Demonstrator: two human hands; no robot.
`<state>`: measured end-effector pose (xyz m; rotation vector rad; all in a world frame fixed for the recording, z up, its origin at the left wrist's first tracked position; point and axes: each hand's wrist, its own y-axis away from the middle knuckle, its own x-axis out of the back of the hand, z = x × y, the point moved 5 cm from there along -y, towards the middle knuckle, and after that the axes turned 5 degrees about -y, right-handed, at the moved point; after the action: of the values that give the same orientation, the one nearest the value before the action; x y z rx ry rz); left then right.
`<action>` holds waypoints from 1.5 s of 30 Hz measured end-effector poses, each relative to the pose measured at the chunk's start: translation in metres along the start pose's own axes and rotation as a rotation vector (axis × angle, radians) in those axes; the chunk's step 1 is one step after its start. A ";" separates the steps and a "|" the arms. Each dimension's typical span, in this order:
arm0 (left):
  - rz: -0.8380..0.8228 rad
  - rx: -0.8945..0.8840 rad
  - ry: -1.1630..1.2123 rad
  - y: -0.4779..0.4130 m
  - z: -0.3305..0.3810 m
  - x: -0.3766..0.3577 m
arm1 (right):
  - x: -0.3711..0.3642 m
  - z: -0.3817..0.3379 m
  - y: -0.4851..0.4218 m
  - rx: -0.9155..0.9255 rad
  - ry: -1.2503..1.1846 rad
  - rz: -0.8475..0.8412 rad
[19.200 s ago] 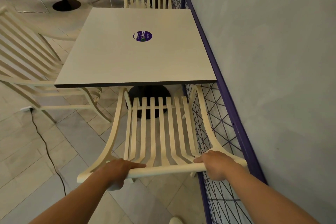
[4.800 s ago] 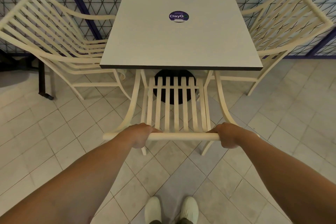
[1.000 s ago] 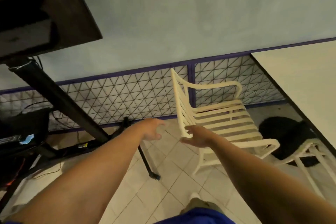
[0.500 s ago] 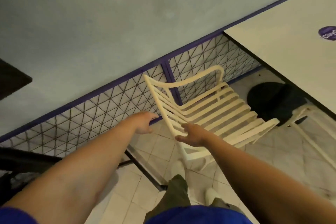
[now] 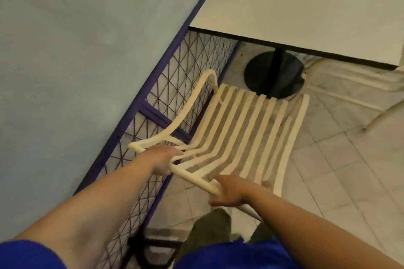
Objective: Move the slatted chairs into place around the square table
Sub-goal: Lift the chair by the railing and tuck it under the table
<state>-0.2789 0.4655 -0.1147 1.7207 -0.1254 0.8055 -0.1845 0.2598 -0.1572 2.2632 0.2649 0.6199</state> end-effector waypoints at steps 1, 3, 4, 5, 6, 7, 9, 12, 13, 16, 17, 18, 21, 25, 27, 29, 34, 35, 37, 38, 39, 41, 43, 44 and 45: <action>-0.028 -0.026 -0.047 -0.006 -0.002 -0.004 | -0.008 0.001 0.000 -0.014 0.002 -0.003; -0.087 -0.101 -0.128 -0.020 -0.005 -0.012 | -0.023 0.005 -0.001 -0.045 -0.012 0.035; -0.098 -0.135 -0.146 -0.026 -0.006 -0.015 | -0.027 0.006 -0.001 -0.058 -0.010 0.059; -0.114 -0.158 -0.170 -0.029 -0.006 -0.016 | -0.028 0.008 0.000 -0.074 0.000 0.078; -0.126 -0.192 -0.188 -0.032 -0.006 -0.019 | -0.029 0.010 0.000 -0.097 0.000 0.091; -0.135 -0.217 -0.204 -0.033 -0.006 -0.020 | -0.029 0.013 0.001 -0.122 -0.004 0.094; -0.127 -0.241 -0.200 -0.036 -0.010 -0.024 | -0.030 0.018 0.001 -0.153 -0.007 0.100; -0.152 -0.241 -0.163 -0.041 -0.018 -0.029 | -0.030 0.018 -0.003 -0.171 -0.035 0.105; -0.151 -0.241 -0.158 -0.042 -0.019 -0.029 | -0.029 0.018 -0.005 -0.177 -0.041 0.108; -0.130 -0.259 -0.152 -0.045 -0.018 -0.029 | -0.030 0.018 -0.006 -0.186 -0.048 0.114; -0.124 -0.258 -0.143 -0.044 -0.018 -0.029 | -0.030 0.018 -0.006 -0.194 -0.042 0.114; -0.124 -0.257 -0.149 -0.045 -0.018 -0.030 | -0.030 0.017 -0.006 -0.198 -0.039 0.115; -0.120 -0.270 -0.151 -0.044 -0.018 -0.030 | -0.029 0.014 -0.005 -0.206 -0.033 0.124; -0.112 -0.284 -0.166 -0.047 -0.017 -0.028 | -0.026 0.014 -0.004 -0.203 -0.042 0.132; -0.102 -0.288 -0.167 -0.049 -0.017 -0.024 | -0.022 0.012 -0.004 -0.199 -0.042 0.145; -0.092 -0.283 -0.169 -0.052 -0.020 -0.017 | -0.015 0.010 -0.008 -0.200 -0.041 0.150; -0.053 -0.259 -0.170 -0.068 -0.033 0.006 | 0.013 0.004 -0.024 -0.178 -0.011 0.188; -0.052 -0.256 -0.163 -0.072 -0.035 0.012 | 0.020 0.003 -0.027 -0.174 -0.001 0.194; -0.043 -0.254 -0.139 -0.080 -0.039 0.021 | 0.032 0.002 -0.032 -0.171 0.023 0.198; -0.038 -0.253 -0.134 -0.084 -0.042 0.025 | 0.037 0.002 -0.035 -0.171 0.031 0.199; -0.030 -0.254 -0.134 -0.088 -0.044 0.029 | 0.042 0.001 -0.038 -0.171 0.035 0.199; -0.011 -0.253 -0.142 -0.096 -0.049 0.039 | 0.053 -0.002 -0.044 -0.168 0.041 0.208; -0.007 -0.254 -0.150 -0.104 -0.053 0.051 | 0.065 -0.002 -0.053 -0.170 0.045 0.216; -0.004 -0.259 -0.155 -0.107 -0.053 0.058 | 0.070 -0.002 -0.056 -0.172 0.045 0.213; 0.004 -0.266 -0.159 -0.110 -0.053 0.063 | 0.075 -0.001 -0.059 -0.175 0.045 0.208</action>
<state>-0.2019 0.5679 -0.1635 1.5303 -0.3300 0.6235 -0.1203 0.3290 -0.1728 2.1252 -0.0050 0.7717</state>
